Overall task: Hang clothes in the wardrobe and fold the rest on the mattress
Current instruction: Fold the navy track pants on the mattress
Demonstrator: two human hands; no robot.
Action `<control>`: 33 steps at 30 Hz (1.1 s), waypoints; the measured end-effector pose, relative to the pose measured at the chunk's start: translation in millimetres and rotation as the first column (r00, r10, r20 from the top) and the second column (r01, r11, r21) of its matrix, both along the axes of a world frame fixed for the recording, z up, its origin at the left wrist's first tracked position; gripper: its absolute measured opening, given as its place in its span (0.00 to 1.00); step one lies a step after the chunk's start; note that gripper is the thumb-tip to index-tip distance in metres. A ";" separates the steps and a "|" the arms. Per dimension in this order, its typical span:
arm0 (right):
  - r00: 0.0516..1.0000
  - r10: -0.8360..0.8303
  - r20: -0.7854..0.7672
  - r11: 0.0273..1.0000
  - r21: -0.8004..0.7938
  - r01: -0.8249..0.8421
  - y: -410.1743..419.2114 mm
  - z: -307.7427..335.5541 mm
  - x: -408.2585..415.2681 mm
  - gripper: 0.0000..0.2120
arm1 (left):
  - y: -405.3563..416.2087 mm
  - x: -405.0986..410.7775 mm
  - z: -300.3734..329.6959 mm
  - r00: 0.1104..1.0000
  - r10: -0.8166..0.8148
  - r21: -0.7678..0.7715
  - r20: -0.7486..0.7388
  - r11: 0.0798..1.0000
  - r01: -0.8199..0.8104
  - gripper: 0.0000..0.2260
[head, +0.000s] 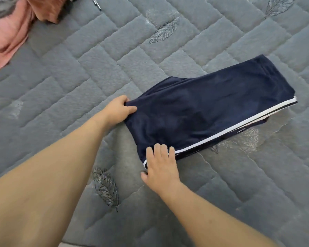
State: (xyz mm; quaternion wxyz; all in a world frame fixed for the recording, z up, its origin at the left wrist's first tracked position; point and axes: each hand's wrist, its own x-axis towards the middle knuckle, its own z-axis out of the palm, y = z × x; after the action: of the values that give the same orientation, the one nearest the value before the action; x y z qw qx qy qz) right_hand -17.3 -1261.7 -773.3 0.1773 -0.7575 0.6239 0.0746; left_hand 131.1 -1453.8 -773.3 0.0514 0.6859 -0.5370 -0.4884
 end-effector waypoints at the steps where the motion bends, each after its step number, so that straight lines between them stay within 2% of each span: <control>1: 0.999 -0.050 -0.009 0.999 -0.013 0.049 -4.1 -1.0 10.2 0.18 | 2.5 4.0 -0.2 0.997 0.038 0.008 -0.064 0.999 -0.038 0.07; 3: 0.998 -0.058 -0.029 0.998 0.000 0.058 -11.4 -4.3 23.3 0.11 | 10.6 13.8 -2.5 0.992 0.077 -0.010 -0.105 0.997 -0.078 0.07; 5: 0.998 -0.068 0.003 0.997 0.048 0.068 -15.0 -5.3 30.3 0.08 | 22.7 28.8 -5.8 0.988 0.100 -0.015 -0.119 0.995 -0.102 0.08; 8: 0.942 -0.256 0.216 0.962 0.154 0.226 -4.0 3.6 56.4 0.07 | 45.7 75.0 -7.2 0.988 0.150 0.021 -0.044 0.989 -0.150 0.10; 9: 0.879 -0.366 0.307 0.919 0.268 0.290 2.7 9.8 70.9 0.08 | 56.5 98.3 -4.3 0.985 0.173 0.035 0.021 0.984 -0.174 0.11; 11: 0.645 -0.640 0.417 0.726 0.602 0.332 19.1 25.1 104.2 0.07 | 84.9 149.3 8.3 0.955 0.244 0.086 0.168 0.962 -0.261 0.11; 13: 0.361 -0.853 0.376 0.474 0.847 0.240 32.2 39.7 131.8 0.04 | 113.3 193.3 31.1 0.900 0.354 0.143 0.256 0.907 -0.397 0.10; 14: 0.280 -0.901 0.332 0.387 0.906 0.169 36.8 46.3 139.8 0.04 | 121.8 206.6 46.0 0.880 0.392 0.172 0.268 0.879 -0.444 0.09; 15: 0.237 -0.924 0.301 0.333 0.937 0.104 38.1 53.2 142.8 0.03 | 123.4 213.7 59.6 0.876 0.408 0.201 0.257 0.864 -0.462 0.07; 17: 0.175 -0.945 0.276 0.284 0.958 0.024 32.2 64.0 133.9 0.08 | 110.0 205.8 83.0 0.895 0.406 0.262 0.181 0.858 -0.442 0.07; 20: -0.017 -0.972 0.232 0.231 0.971 0.060 13.6 72.6 92.1 0.12 | 71.0 151.4 111.3 0.938 0.342 0.315 0.063 0.885 -0.343 0.02; 23: -0.227 -0.954 0.196 0.158 0.972 0.175 -5.7 72.6 29.8 0.08 | 34.2 81.3 121.6 0.990 0.140 0.335 0.019 0.932 -0.139 0.17; 25: -0.346 -0.914 0.210 0.120 0.957 0.265 -14.3 64.4 -12.7 0.07 | 18.5 35.9 116.2 0.999 -0.027 0.339 0.025 0.941 0.017 0.19; 27: -0.346 -0.905 0.248 0.101 0.915 0.391 -17.9 52.1 -49.3 0.08 | 10.3 -3.1 100.0 0.980 -0.186 0.287 0.071 0.945 0.159 0.18; 29: -0.254 -0.920 0.298 0.132 0.847 0.515 -18.4 39.6 -74.9 0.08 | 9.3 -26.9 76.9 0.912 -0.307 0.157 0.274 0.949 0.272 0.19; 30: -0.188 -0.925 0.330 0.169 0.802 0.574 -19.0 34.4 -83.7 0.08 | 13.3 -32.2 65.3 0.863 -0.316 0.080 0.394 0.947 0.311 0.21; 32: -0.018 -0.915 0.404 0.285 0.676 0.680 -25.0 27.4 -92.4 0.05 | 29.0 -30.1 46.5 0.825 -0.166 -0.086 0.540 0.964 0.251 0.25; 33: 0.061 -0.901 0.429 0.338 0.609 0.717 -30.3 26.4 -92.8 0.05 | 40.0 -24.3 40.1 0.840 -0.027 -0.163 0.542 0.977 0.137 0.27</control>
State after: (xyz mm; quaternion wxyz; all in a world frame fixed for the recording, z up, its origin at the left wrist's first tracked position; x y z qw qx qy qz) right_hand -110.1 -1292.1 -746.9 0.5023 -0.2016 0.7969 -0.2683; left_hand 106.8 -1413.8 -733.2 -0.0547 0.7628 -0.6042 -0.2238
